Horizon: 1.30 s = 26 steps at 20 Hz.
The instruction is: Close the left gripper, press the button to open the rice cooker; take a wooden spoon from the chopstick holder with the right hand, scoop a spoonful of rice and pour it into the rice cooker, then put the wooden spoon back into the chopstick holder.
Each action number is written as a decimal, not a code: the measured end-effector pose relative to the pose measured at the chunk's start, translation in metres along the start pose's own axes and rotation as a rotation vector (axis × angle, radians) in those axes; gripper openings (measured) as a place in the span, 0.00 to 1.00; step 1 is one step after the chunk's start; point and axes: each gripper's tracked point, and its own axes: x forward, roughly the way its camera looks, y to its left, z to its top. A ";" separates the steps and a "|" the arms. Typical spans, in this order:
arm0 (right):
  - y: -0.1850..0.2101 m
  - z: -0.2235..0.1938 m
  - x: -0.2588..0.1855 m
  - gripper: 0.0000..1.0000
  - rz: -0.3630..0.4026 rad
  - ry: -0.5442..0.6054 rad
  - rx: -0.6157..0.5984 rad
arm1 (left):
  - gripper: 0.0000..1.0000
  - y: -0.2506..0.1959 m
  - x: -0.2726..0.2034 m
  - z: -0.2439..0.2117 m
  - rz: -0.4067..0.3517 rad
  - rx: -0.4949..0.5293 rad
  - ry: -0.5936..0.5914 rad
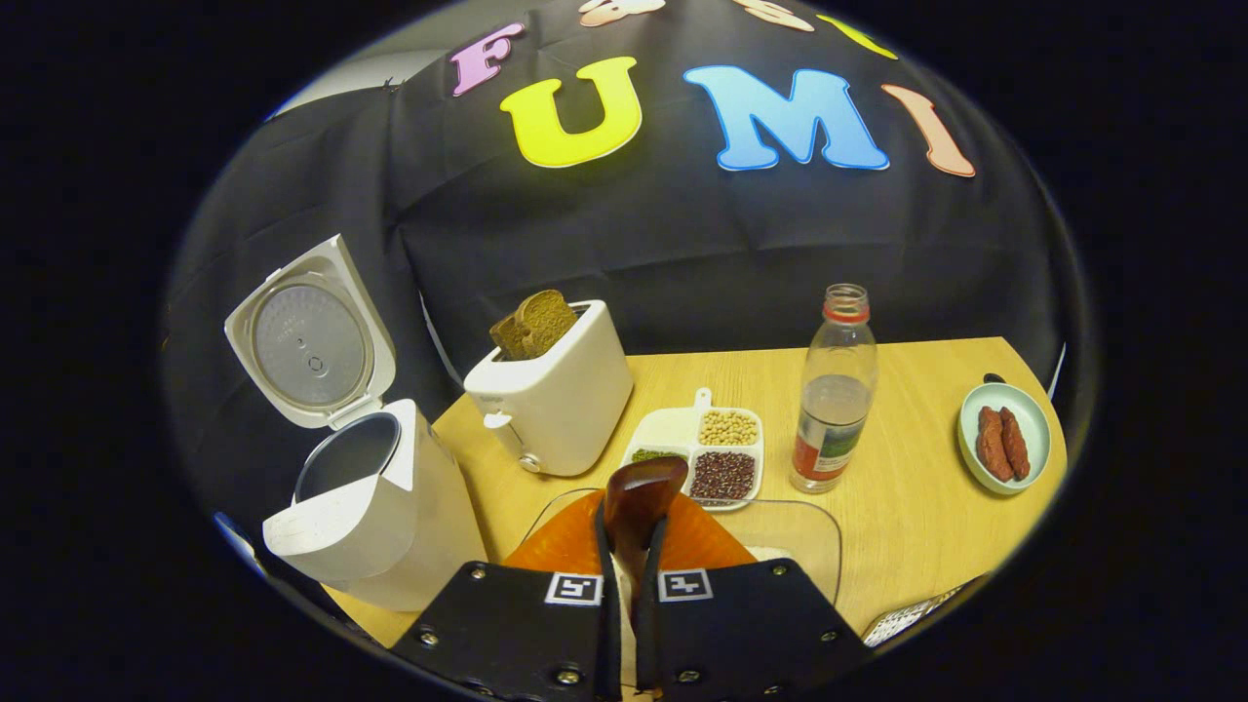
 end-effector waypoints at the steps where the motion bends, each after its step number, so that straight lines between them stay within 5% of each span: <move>1: 0.010 -0.003 0.001 0.06 0.025 0.005 0.004 | 0.76 0.005 -0.001 -0.003 0.009 -0.003 0.004; 5: 0.032 -0.009 0.000 0.06 0.096 0.030 0.139 | 0.76 0.014 -0.002 -0.009 0.029 -0.015 0.018; 10: 0.001 -0.003 -0.008 0.06 0.122 0.028 0.409 | 0.76 0.010 -0.004 -0.005 0.022 -0.008 0.000; 18: -0.064 0.055 -0.058 0.06 0.185 -0.125 0.777 | 0.76 -0.014 0.002 0.001 -0.046 -0.010 -0.026; 26: -0.054 0.106 -0.105 0.06 0.342 -0.231 1.065 | 0.80 -0.024 -0.004 0.012 -0.082 -0.009 -0.078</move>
